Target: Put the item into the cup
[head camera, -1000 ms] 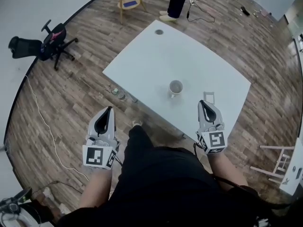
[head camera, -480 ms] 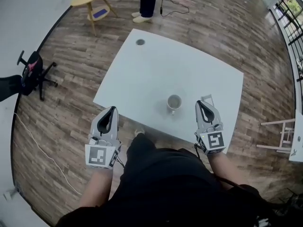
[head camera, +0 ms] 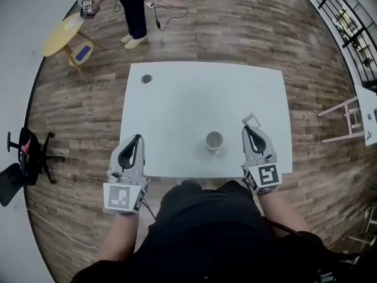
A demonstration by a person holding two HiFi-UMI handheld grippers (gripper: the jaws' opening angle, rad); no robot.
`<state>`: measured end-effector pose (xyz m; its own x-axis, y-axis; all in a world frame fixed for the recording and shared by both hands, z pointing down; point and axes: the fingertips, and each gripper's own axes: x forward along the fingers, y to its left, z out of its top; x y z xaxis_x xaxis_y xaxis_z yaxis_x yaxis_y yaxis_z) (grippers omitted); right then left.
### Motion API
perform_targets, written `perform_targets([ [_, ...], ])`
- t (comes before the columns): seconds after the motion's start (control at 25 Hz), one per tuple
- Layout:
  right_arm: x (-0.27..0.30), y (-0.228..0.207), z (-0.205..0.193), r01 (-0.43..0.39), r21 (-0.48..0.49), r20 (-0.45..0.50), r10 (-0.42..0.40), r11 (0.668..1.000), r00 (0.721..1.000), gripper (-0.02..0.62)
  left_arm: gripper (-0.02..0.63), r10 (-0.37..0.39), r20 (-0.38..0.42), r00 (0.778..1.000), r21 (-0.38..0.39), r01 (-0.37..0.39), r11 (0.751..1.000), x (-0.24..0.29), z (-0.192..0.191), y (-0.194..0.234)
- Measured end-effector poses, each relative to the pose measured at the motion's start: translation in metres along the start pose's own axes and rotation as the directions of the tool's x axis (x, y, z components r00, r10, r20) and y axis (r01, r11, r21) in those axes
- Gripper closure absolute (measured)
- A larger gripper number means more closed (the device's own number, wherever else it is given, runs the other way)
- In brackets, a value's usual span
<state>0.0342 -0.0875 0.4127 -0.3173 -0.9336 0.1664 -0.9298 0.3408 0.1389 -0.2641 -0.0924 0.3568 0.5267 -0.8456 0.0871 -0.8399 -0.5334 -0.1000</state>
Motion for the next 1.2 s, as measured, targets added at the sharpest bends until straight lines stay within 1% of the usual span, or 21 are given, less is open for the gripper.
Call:
perform_targets([
  [0.08, -0.001, 0.000, 0.004, 0.033, 0.008, 0.006, -0.033, 0.999, 0.999, 0.594, 0.607, -0.050, 0.016, 0.999, 0.009, 0.050, 0.999, 0.013, 0.005, 0.006],
  [0.2, -0.008, 0.002, 0.015, 0.065, -0.008, 0.031, -0.065, 0.998, 0.997, 0.594, 0.607, -0.116, 0.037, 0.993, 0.004, 0.116, 0.993, 0.030, 0.005, 0.011],
  [0.32, -0.019, -0.006, 0.027, 0.138, -0.033, 0.032, -0.137, 0.990, 0.990, 0.594, 0.607, -0.172, 0.049, 0.984, -0.010, 0.173, 0.985, 0.047, 0.000, 0.014],
  [0.4, -0.030, -0.014, 0.032, 0.180, -0.040, 0.027, -0.179, 0.983, 0.983, 0.594, 0.607, -0.204, 0.057, 0.977, -0.026, 0.206, 0.978, 0.059, -0.001, 0.012],
  [0.56, -0.051, -0.026, 0.035, 0.232, -0.017, 0.023, -0.232, 0.973, 0.972, 0.594, 0.607, -0.259, 0.074, 0.963, -0.046, 0.262, 0.964, 0.077, 0.005, -0.001],
  [0.72, -0.064, -0.033, 0.033, 0.269, -0.020, 0.025, -0.269, 0.963, 0.963, 0.594, 0.607, -0.277, 0.045, 0.960, -0.061, 0.279, 0.958, 0.087, 0.011, -0.012],
  [0.88, -0.066, -0.049, 0.027, 0.300, -0.008, 0.031, -0.300, 0.954, 0.954, 0.594, 0.607, -0.289, 0.033, 0.957, -0.037, 0.290, 0.956, 0.094, 0.017, -0.021],
  [1.0, -0.066, -0.057, 0.015, 0.310, 0.023, 0.020, -0.311, 0.950, 0.950, 0.594, 0.607, -0.292, 0.060, 0.955, -0.022, 0.294, 0.956, 0.096, 0.022, -0.025],
  [1.08, -0.068, -0.065, 0.010, 0.320, 0.038, 0.018, -0.321, 0.946, 0.947, 0.594, 0.607, -0.290, 0.075, 0.954, -0.028, 0.293, 0.956, 0.097, 0.026, -0.029],
  [1.2, -0.076, -0.086, 0.008, 0.359, 0.044, 0.025, -0.360, 0.932, 0.933, 0.594, 0.607, -0.279, 0.090, 0.956, -0.031, 0.282, 0.959, 0.103, 0.034, -0.038],
])
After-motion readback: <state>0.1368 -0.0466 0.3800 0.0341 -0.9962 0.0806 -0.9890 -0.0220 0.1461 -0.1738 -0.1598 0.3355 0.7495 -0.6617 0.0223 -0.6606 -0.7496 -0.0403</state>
